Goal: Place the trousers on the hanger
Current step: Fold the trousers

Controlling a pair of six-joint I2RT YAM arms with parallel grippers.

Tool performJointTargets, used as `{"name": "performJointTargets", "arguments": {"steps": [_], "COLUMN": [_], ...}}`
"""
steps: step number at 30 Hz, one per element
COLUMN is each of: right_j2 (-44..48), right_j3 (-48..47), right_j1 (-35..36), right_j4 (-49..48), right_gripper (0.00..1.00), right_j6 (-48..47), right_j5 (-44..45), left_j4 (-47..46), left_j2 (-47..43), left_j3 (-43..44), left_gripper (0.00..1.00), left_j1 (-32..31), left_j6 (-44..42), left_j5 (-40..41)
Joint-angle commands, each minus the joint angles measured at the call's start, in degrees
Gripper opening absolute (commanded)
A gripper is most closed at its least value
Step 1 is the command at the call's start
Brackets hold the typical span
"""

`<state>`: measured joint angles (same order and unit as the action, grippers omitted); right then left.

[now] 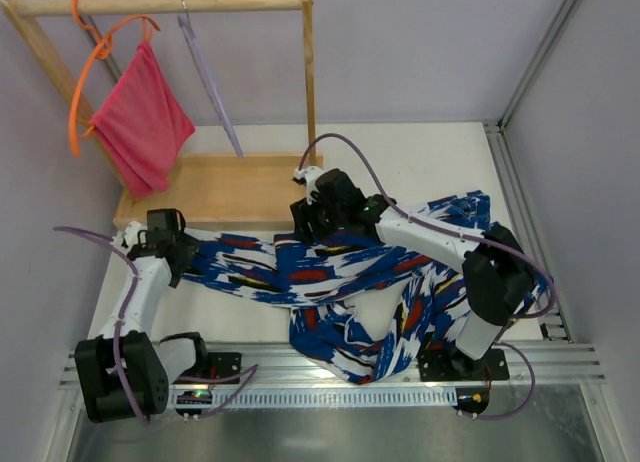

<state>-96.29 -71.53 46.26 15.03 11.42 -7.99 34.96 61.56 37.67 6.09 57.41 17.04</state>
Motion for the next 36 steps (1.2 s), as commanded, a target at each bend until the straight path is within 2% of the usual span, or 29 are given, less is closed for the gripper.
{"name": "performJointTargets", "arguments": {"steps": [1,3,7,11,13,14,15,17,18,20,21,24,25,27,36], "right_j2": [-4.50,-6.27,-8.21,-9.97,-11.20,-11.55,-12.07,-12.78,-13.13,-13.83,-14.01,-13.75,-13.49,-11.82,-4.00], "right_j3": [-5.36,-6.69,-6.88,-6.61,-7.05,-6.87,-6.96,-7.05,-7.13,-6.78,-6.87,-6.61,-6.35,-5.91,-3.36], "right_j1": [-1.69,-2.75,-2.75,-2.76,-2.75,-2.84,-2.84,-2.84,-2.76,-2.84,-2.76,-2.75,-2.75,-2.75,-2.84], "right_j4": [1.05,1.76,0.54,-0.96,-1.31,-1.58,-2.01,-2.19,-2.46,-3.42,-3.60,-3.95,-3.95,-4.04,-1.50], "right_gripper": [0.63,0.63,0.64,0.63,0.62,0.62,0.62,0.61,0.60,0.59,0.49,0.27,0.16,0.04,0.05], "right_j6": [-7.46,-8.34,-8.34,-7.90,-7.82,-7.56,-7.29,-6.68,-6.41,-5.80,-5.27,-4.65,-4.57,-4.48,-5.27], "right_j5": [-3.08,-5.88,-8.00,-8.18,-8.79,-9.15,-9.32,-9.50,-10.02,-10.56,-10.03,-7.23,-6.78,-5.82,-1.24], "left_j4": [2.57,2.31,-0.59,-3.40,-4.10,-4.46,-4.98,-6.04,-6.31,-6.57,-6.48,-5.87,-5.52,-4.64,-2.62], "left_j2": [3.47,6.81,13.13,18.94,20.88,21.14,21.23,20.97,20.71,19.92,19.57,17.37,16.50,13.16,-5.99], "left_j3": [2.40,2.85,2.76,2.67,2.59,2.41,1.80,1.09,0.83,0.12,0.04,-0.23,-0.14,0.21,2.40], "left_gripper": [0.78,0.79,0.76,0.70,0.63,0.56,0.41,0.28,0.14,0.00,0.00,0.00,0.00,0.00,0.00], "left_j1": [5.24,7.17,9.20,9.29,9.38,9.29,9.38,9.47,9.47,9.38,9.38,9.47,9.38,9.47,9.38], "left_j6": [3.85,3.50,2.97,3.41,3.41,3.33,3.33,3.50,3.67,3.76,3.85,3.85,3.68,3.24,2.80], "left_j5": [4.93,6.86,5.03,3.00,3.09,2.92,2.83,2.65,2.56,2.39,2.56,2.82,2.91,2.91,2.12]}}
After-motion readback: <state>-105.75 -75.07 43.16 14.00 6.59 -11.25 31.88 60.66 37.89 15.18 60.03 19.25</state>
